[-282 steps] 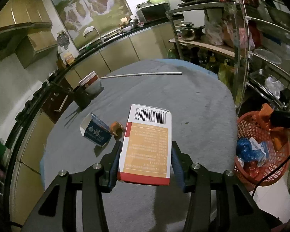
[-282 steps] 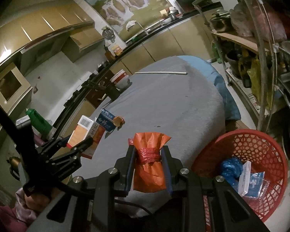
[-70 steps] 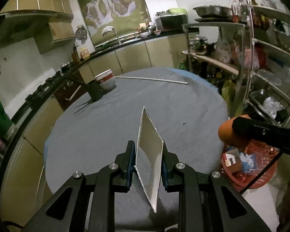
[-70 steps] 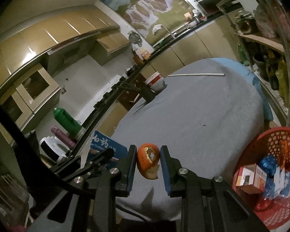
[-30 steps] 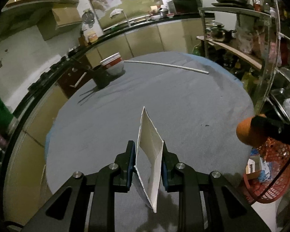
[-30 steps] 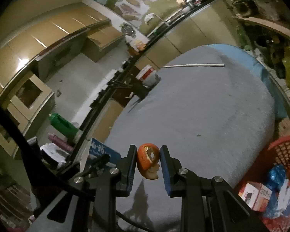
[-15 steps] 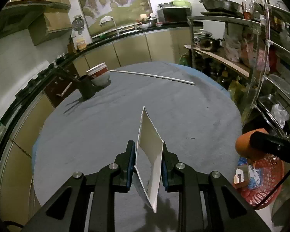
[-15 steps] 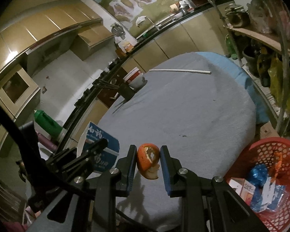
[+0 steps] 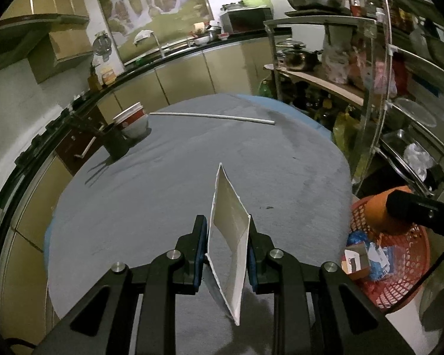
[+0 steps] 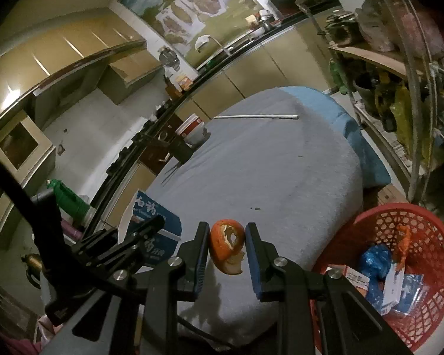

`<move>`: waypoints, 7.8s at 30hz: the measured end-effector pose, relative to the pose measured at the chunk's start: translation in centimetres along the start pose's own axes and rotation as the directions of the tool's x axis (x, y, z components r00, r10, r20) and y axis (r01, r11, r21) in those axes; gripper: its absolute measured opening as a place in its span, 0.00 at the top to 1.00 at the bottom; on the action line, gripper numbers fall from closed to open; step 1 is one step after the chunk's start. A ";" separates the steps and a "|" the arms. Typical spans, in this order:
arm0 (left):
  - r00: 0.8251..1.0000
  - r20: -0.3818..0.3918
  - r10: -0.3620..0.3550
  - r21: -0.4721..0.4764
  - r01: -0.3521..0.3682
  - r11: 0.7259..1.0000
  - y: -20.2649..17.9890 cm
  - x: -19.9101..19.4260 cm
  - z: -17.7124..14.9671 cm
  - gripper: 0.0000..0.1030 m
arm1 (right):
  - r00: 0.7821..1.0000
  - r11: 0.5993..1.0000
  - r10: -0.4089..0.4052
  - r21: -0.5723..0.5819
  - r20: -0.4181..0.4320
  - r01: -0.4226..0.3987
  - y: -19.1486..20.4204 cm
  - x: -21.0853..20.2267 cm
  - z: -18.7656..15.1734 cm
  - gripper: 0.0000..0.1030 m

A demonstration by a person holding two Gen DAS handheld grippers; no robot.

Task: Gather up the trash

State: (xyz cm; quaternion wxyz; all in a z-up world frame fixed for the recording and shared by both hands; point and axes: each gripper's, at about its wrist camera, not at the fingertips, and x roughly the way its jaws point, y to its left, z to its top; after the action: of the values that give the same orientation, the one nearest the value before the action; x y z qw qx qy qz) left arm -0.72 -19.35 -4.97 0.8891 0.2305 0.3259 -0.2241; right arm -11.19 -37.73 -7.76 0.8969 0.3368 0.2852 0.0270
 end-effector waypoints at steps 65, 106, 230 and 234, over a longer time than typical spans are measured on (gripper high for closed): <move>0.999 -0.021 -0.035 0.067 0.036 0.997 -2.2 0.4 0.0 0.75 | 0.999 0.995 -0.024 0.099 0.025 0.021 -2.5 -1.8 -1.0 0.74; 0.855 -0.179 -0.486 0.208 0.516 0.831 -14.6 0.1 -1.4 0.75 | 0.957 0.920 -0.283 0.298 0.061 0.253 -12.1 -10.5 -3.8 0.74; 0.964 0.132 0.232 -0.267 -0.191 0.945 9.2 -12.2 -8.0 0.15 | 0.990 0.984 -0.071 -0.152 0.125 0.090 10.1 -5.7 -6.8 0.33; 0.956 0.128 0.264 -0.328 -0.210 0.921 10.6 -13.5 -8.7 0.15 | 0.990 0.973 -0.054 -0.214 0.132 0.082 12.9 -5.7 -7.3 0.33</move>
State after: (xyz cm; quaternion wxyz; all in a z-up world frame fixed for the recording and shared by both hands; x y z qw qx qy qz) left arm -8.30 -2.73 1.13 0.9592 0.1059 0.2500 -0.0792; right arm -18.01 -24.88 -1.43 0.9451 0.2268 0.2352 0.0063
